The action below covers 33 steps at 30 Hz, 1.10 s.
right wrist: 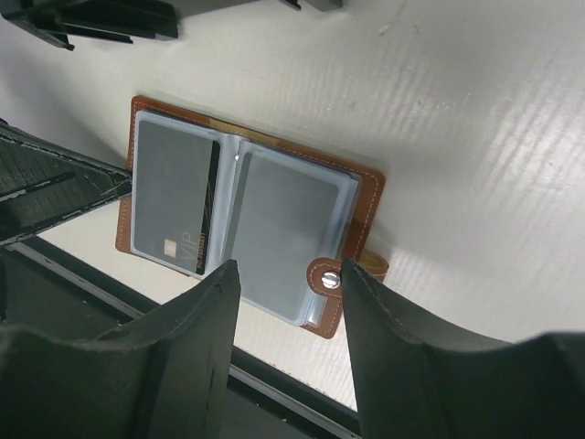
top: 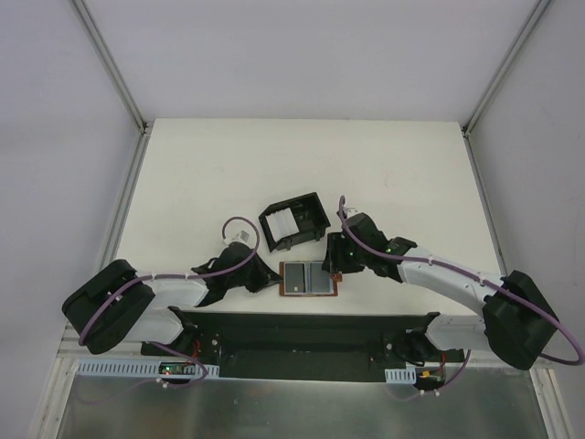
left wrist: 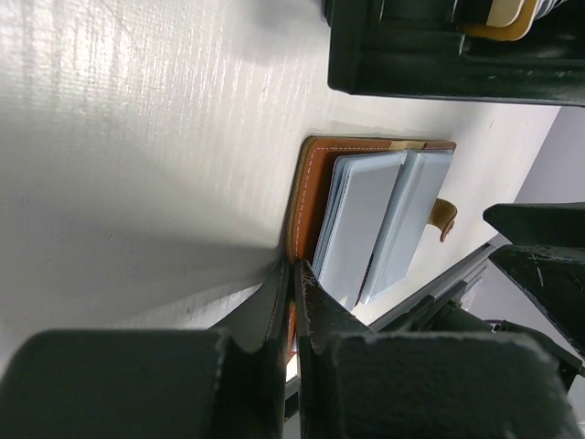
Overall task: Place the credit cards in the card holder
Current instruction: Close the card holder at the center of the board.
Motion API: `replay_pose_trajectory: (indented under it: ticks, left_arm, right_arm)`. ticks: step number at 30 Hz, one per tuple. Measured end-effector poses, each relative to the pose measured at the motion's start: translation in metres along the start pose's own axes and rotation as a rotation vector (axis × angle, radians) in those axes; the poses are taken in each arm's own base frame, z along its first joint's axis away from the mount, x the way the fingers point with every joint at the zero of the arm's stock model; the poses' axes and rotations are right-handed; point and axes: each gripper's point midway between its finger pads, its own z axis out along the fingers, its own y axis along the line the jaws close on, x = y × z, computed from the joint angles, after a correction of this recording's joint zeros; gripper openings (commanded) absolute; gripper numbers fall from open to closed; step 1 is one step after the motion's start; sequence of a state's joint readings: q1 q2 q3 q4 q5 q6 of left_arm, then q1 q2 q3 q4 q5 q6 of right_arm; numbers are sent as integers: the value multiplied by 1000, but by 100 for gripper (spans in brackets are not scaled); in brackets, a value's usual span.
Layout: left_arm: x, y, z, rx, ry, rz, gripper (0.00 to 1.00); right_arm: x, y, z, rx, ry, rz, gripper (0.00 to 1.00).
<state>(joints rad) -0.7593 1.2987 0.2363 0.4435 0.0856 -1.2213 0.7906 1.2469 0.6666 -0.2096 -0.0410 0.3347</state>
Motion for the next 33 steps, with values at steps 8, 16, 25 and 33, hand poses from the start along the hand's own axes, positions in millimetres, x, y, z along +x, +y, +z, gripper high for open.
replay_pose_trajectory:
  ticks: [8, 16, 25, 33]
  left_arm:
    - [-2, 3, -4, -9, -14, 2, 0]
    - [-2, 7, -9, -23, -20, 8, 0]
    - [-2, 7, -9, -23, -20, 9, 0]
    - [-2, 7, -9, -24, -21, 9, 0]
  right_arm:
    - [15, -9, 10, 44, 67, -8, 53]
    - [13, -5, 8, 79, 92, -79, 58]
    - [15, -1, 18, 148, 147, -146, 60]
    - [19, -4, 18, 242, 174, -223, 56]
